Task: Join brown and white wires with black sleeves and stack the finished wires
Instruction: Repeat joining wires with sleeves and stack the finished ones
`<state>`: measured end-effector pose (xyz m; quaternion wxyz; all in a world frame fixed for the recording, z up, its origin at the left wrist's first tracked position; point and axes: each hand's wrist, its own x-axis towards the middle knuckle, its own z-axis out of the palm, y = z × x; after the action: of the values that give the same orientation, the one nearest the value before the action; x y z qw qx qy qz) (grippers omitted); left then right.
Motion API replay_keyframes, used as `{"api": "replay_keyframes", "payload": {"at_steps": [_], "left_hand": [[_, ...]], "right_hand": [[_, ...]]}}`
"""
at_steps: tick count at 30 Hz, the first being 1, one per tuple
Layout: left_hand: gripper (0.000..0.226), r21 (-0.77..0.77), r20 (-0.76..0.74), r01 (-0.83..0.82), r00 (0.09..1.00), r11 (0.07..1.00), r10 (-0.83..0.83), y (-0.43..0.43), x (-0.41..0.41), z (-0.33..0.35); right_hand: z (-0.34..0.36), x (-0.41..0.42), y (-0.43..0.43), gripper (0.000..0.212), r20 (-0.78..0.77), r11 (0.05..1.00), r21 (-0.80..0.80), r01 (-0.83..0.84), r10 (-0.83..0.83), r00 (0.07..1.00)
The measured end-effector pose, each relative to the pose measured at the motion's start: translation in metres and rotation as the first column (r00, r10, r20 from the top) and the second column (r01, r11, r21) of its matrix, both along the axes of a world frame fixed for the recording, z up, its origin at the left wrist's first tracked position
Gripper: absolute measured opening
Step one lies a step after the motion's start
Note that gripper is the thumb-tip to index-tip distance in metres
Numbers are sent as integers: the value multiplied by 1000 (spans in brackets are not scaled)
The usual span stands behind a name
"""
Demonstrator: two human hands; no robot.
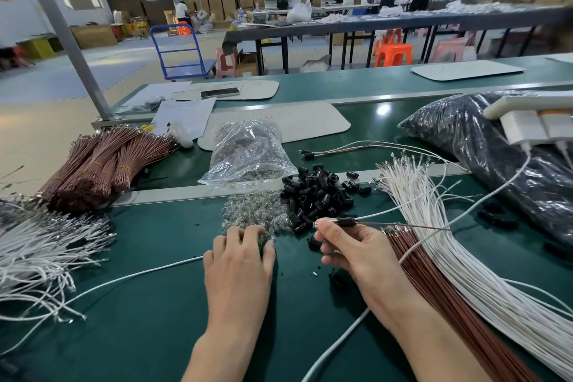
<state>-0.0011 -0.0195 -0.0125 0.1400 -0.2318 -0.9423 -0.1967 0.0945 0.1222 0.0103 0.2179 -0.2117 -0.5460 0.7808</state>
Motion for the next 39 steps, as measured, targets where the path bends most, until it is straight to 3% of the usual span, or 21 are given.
{"api": "replay_keyframes", "payload": {"at_steps": [6,9,11,13,16,19,24,29,34,39], "left_hand": [[21,29,-28,80,997,996,-79,4,3,2],[23,175,-130,178,979,968,-156,7,5,6],[30,347,-102,265,964,900,-245,9,10,8],[29,549,45,266,937,792,-346,12,16,8],[27,775,259,122,833,620,-489,18,22,8],[28,877,323,12,726,481,-607,23,23,12],[24,921,343,-80,630,381,-697,21,20,12],[22,927,315,-66,674,370,-668,21,22,14],[23,947,282,-81,667,310,-689,21,23,16],[22,943,292,-74,658,326,-694,21,22,16]], "right_hand": [[0,1,1,26,-4,999,-47,-6,5,1000],[2,1,1,21,-11,997,-79,-4,3,1000],[2,0,1,18,-15,996,-87,-9,8,1000],[2,0,0,16,-17,996,-89,-17,16,1000],[2,0,0,21,-24,996,-81,-40,38,999],[0,0,0,24,-33,996,-64,-54,52,998],[-2,0,0,25,-26,998,-42,-54,53,998],[-1,-1,0,26,-34,997,-58,-55,53,998],[-1,0,-1,31,-45,997,-51,-60,58,997],[-1,0,-1,33,-51,997,-54,-54,52,997]]}}
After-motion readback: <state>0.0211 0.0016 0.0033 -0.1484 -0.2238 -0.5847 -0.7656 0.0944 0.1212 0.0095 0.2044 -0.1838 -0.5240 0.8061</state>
